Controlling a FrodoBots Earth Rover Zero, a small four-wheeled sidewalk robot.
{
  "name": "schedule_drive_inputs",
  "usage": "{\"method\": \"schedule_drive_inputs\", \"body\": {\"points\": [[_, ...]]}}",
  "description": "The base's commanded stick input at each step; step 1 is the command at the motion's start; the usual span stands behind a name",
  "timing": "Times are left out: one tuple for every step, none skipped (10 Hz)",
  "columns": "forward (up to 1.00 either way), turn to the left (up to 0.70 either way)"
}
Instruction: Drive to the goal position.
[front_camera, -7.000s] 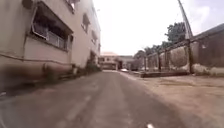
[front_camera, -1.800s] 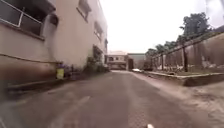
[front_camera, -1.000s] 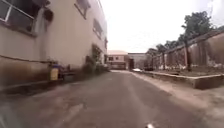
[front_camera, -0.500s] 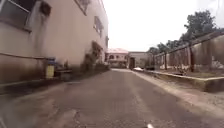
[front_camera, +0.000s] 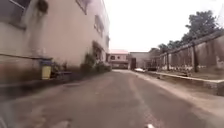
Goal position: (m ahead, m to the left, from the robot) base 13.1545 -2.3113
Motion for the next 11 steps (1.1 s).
{"method": "schedule_drive_inputs", "body": {"points": [[0.7, 0.0], [0.7, 0.0], [0.7, 0.0], [0.7, 0.0], [0.7, 0.0], [0.7, 0.0], [0.7, 0.0], [0.7, 0.0], [0.7, 0.0], [0.7, 0.0], [0.7, 0.0]]}}
